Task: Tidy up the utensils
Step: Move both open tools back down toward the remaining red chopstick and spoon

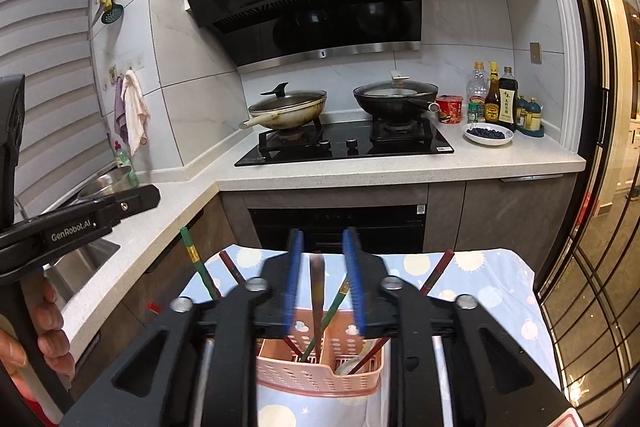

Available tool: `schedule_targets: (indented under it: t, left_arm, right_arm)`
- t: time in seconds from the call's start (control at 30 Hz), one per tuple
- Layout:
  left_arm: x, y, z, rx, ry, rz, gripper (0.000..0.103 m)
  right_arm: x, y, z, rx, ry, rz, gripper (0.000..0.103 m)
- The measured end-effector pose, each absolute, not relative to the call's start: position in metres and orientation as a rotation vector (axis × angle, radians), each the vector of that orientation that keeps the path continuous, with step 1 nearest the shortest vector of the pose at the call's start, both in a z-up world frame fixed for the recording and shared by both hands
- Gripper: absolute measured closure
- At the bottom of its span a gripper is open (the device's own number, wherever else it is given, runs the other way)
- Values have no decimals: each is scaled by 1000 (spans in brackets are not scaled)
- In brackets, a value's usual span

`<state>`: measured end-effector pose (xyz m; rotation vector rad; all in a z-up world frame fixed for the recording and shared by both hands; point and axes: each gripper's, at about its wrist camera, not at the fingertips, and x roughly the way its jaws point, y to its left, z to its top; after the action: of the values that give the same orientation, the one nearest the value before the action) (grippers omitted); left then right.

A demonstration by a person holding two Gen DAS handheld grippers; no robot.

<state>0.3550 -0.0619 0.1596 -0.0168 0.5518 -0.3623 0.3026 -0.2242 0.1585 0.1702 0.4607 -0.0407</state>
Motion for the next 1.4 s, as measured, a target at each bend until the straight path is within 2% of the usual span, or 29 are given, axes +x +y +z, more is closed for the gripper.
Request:
schedule_targets:
  t: [0.03,0.23,0.4,0.53,1.1,1.27,1.4]
  left_arm:
    - [354,-60,159,-20,547,-350,60]
    - [348,-52,156,-19,543,-332,53]
    - [339,-48,154,-16,544,-331,52]
    - [330,-46,154,-10,540,-320,46]
    - [270,-39,153,23,522,-317,41]
    - [249,-38,146,29,519,-323,36]
    - [233,-38,133,31,536,-332,36]
  right_arm:
    - [301,-224,159,169,455,-44,71]
    - [292,-224,160,176,451,-48,68]
    - [282,-222,160,177,452,-49,68]
    - [272,-219,160,169,456,-52,68]
    - [208,-206,159,175,447,-28,68]
    - [183,-204,147,177,465,-21,66]
    - [163,-203,131,177,496,-23,66]
